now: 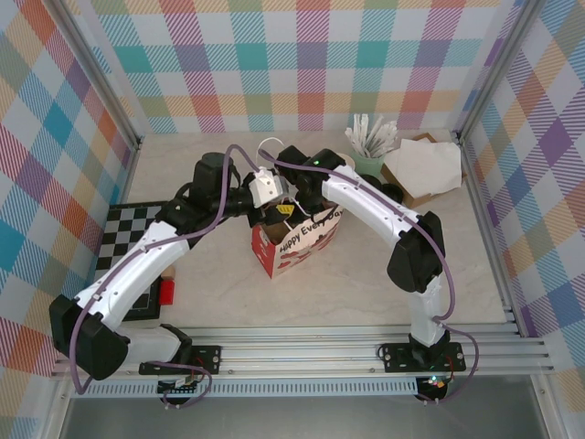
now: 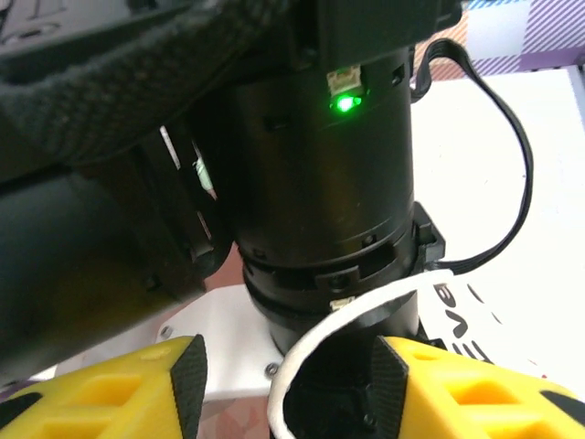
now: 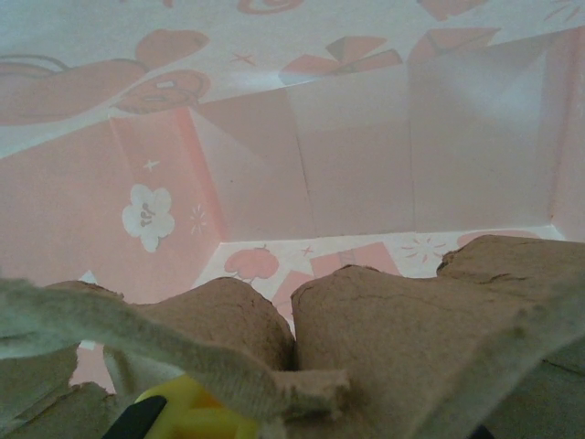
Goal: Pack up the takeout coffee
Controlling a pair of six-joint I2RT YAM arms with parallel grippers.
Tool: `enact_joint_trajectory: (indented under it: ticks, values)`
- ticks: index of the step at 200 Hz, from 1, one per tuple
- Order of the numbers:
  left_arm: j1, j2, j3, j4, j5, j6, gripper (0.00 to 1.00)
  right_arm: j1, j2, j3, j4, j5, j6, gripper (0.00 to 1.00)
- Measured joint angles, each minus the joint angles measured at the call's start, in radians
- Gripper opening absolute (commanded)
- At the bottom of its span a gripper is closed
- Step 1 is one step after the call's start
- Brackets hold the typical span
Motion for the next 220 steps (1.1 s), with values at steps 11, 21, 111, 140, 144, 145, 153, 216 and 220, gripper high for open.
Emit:
enact_joint_trajectory:
  ticks: [11, 21, 111, 140, 144, 145, 153, 216, 220]
  values:
    - [0.000, 0.010, 0.004, -0.010, 0.010, -0.003, 0.32, 0.000, 0.000, 0.002, 0.000, 0.000, 0.001, 0.00]
    - [0.000, 0.012, 0.004, -0.022, 0.013, 0.004, 0.20, 0.000, 0.000, 0.004, 0.000, 0.000, 0.004, 0.00]
    - [-0.001, -0.154, 0.002, -0.140, 0.195, 0.013, 0.00, 0.006, 0.028, 0.074, -0.037, 0.007, 0.073, 0.00]
    - [-0.014, -0.159, 0.002, -0.195, 0.252, 0.026, 0.00, 0.013, 0.048, 0.115, -0.063, 0.000, 0.083, 0.00]
    - [-0.019, -0.158, 0.002, -0.204, 0.257, 0.029, 0.00, 0.013, 0.050, 0.119, -0.064, -0.001, 0.085, 0.00]
    - [-0.020, -0.157, 0.002, -0.207, 0.257, 0.030, 0.00, 0.013, 0.051, 0.119, -0.064, -0.001, 0.086, 0.00]
    - [-0.031, -0.151, 0.002, -0.217, 0.264, 0.038, 0.00, 0.013, 0.056, 0.125, -0.068, -0.004, 0.090, 0.00]
    - [-0.141, -0.043, 0.072, -0.311, 0.295, 0.142, 0.00, 0.011, 0.080, 0.150, -0.106, -0.042, 0.113, 0.00]
    - [-0.141, -0.042, 0.077, -0.321, 0.301, 0.157, 0.00, 0.011, 0.080, 0.152, -0.110, -0.042, 0.114, 0.00]
